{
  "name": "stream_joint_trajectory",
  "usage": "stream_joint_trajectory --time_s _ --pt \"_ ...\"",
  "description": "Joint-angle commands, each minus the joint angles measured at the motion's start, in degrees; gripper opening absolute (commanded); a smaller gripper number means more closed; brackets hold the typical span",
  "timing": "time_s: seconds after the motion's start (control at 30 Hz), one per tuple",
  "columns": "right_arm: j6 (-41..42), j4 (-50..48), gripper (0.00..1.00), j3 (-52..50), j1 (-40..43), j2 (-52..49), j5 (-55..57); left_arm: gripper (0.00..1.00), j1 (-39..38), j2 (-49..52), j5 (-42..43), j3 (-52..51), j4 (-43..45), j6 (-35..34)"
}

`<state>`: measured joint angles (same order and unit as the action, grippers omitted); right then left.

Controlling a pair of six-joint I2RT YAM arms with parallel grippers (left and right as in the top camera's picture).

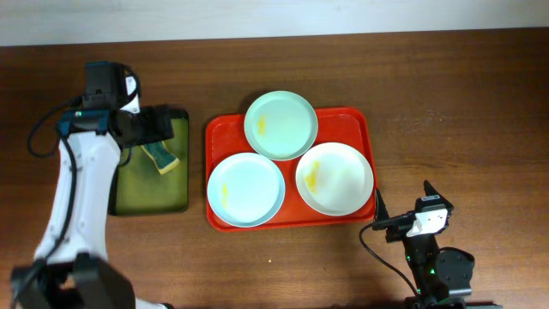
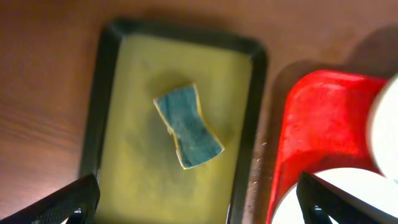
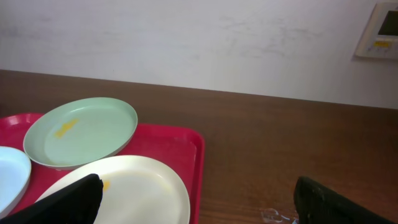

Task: Clean dirty plates on tray and stack at the side
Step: 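Reach the left gripper to the sponge on the black tray and grasp it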

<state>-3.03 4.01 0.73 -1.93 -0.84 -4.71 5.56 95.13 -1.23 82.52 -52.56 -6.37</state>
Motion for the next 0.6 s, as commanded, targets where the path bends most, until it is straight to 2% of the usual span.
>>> stream_joint_trajectory --time_s 0.0,0.3,0.57 --pt "0.46 0.11 0.99 -0.42 -0.31 0.42 0.48 0.99 1.29 5.01 3.45 0.94 -0.13 -1.33" --pt "0.48 0.11 0.99 -0.42 -0.31 0.42 0.5 0.99 1.75 15.96 3.43 0.94 2.4 -1.31" --pt "0.48 0.11 0.99 -0.42 -0.31 0.42 0.48 1.0 3.89 19.98 4.0 0.94 6.54 -2.1"
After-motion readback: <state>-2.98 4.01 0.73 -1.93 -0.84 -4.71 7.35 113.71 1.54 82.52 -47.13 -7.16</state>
